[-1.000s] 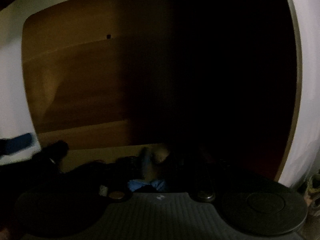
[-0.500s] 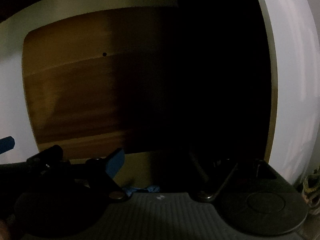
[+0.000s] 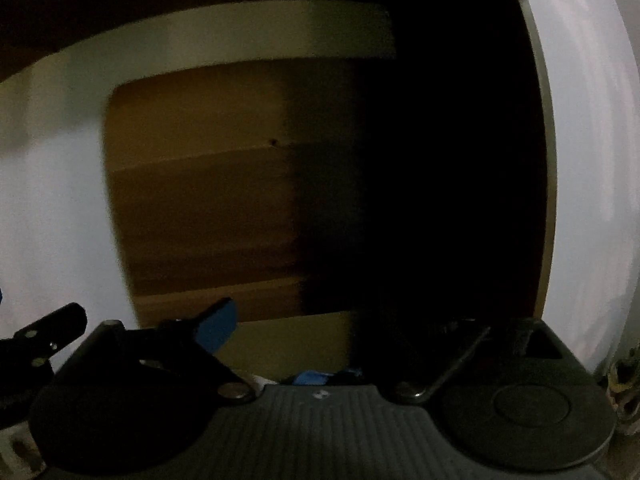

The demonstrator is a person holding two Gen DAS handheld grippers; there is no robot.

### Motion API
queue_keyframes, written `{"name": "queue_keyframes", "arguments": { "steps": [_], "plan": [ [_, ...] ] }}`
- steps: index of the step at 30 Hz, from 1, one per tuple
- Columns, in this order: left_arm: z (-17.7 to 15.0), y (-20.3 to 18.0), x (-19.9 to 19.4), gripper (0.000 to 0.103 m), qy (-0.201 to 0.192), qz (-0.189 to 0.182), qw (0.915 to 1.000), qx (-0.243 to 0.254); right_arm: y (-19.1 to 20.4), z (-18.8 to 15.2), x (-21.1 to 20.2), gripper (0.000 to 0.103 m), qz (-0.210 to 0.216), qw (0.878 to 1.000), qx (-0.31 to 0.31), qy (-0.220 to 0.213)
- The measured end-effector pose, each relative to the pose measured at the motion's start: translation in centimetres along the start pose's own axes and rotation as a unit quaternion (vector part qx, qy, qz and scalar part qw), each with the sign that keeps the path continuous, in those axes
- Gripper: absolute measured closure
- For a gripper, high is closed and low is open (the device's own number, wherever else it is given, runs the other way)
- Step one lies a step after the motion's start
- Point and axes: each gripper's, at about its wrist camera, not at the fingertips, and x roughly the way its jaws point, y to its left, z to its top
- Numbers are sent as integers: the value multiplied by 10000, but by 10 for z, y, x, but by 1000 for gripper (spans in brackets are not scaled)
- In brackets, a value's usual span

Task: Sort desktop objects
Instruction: 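Withdraw both tools from the orange box back toward the cluttered table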

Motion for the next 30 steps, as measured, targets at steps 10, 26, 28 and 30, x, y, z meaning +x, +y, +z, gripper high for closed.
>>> {"name": "queue_keyframes", "arguments": {
  "steps": [10, 26, 28, 30],
  "plan": [
    [3, 53, -47, 0, -162, 280, 9991, -267, 55, 11, -42, 0, 134, 9994, -307, -102],
    [-31, 144, -105, 0, -70, 948, 9941, -516, 138, -16, -86, 0, 829, 9954, -472, 52],
    [-41, 160, -112, 0, 0, 1105, 9923, -551, 148, -29, -88, 0, 978, 9941, -443, 175],
    [-50, 174, -117, 0, 51, 1292, 9901, -542, 155, -43, -91, 0, 1149, 9923, -365, 288]
  ]
}}
